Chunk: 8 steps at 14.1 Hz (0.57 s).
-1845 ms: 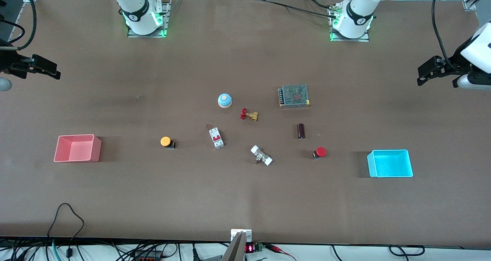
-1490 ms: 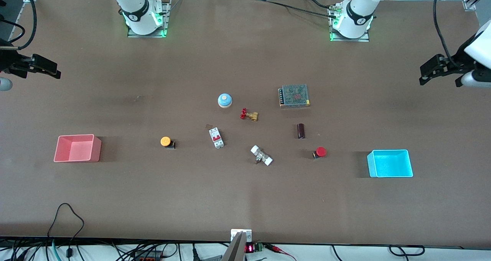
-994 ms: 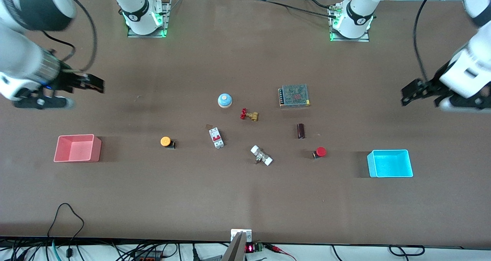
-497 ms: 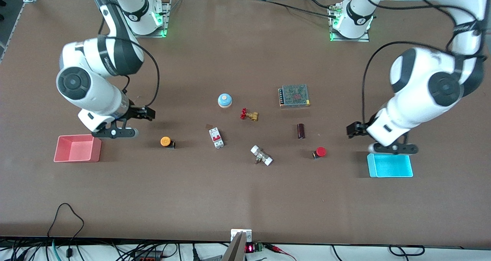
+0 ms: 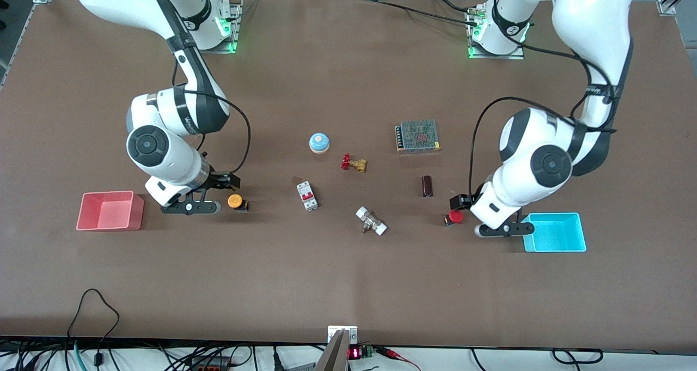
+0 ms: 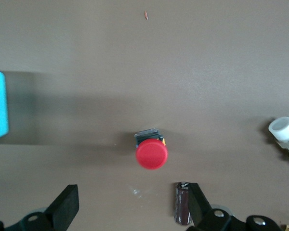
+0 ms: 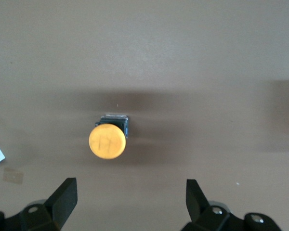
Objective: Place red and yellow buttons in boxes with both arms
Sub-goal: 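Lower and close the right gripper on the yellow button while the left grasps red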
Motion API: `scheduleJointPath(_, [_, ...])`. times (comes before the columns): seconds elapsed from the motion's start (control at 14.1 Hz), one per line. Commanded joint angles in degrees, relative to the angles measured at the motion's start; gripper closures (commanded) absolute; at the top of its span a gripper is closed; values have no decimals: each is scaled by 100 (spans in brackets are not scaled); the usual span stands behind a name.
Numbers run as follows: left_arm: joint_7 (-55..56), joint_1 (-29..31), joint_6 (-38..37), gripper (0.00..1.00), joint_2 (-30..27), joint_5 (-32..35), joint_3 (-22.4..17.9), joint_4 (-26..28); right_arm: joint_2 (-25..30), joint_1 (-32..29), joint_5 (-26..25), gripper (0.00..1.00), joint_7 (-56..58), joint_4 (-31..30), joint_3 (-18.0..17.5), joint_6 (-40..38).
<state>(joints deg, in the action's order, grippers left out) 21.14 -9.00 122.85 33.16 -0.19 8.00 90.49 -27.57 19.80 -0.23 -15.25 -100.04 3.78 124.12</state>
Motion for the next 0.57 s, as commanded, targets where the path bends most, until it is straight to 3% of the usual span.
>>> scheduleJointPath(0.0, [233, -137, 370, 0, 366, 28, -53, -278, -318, 42, 84, 0, 13, 90, 18, 261])
scheduleJointPath(0.5, [637, -234, 459, 0, 666, 494, -62, -234, -838, 130, 119, 0, -5, 327, 9, 621])
